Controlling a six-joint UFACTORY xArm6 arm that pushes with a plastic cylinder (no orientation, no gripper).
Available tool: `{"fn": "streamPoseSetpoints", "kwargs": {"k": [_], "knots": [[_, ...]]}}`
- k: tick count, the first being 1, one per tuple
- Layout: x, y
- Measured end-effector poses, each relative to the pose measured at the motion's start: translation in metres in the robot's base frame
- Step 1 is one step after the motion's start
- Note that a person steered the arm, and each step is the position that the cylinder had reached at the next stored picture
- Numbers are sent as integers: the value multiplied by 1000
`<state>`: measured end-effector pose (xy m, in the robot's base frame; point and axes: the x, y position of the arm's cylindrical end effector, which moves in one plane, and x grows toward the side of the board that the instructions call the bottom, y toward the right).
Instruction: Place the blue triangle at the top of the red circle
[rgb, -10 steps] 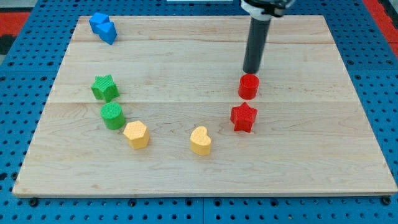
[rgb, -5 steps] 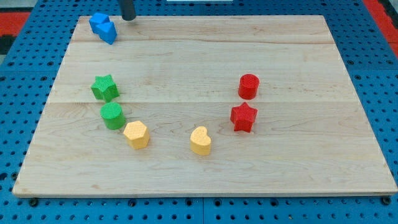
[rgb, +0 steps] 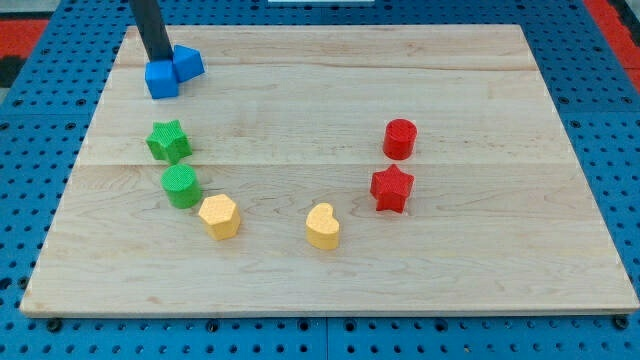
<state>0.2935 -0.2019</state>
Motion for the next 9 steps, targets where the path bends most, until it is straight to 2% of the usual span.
{"fn": "streamPoseSetpoints", "kwargs": {"k": [2, 3, 4, 7, 8, 9], "knots": [[-28, -47], [8, -47], [-39, -44], [42, 197], [32, 117], [-8, 56]]}}
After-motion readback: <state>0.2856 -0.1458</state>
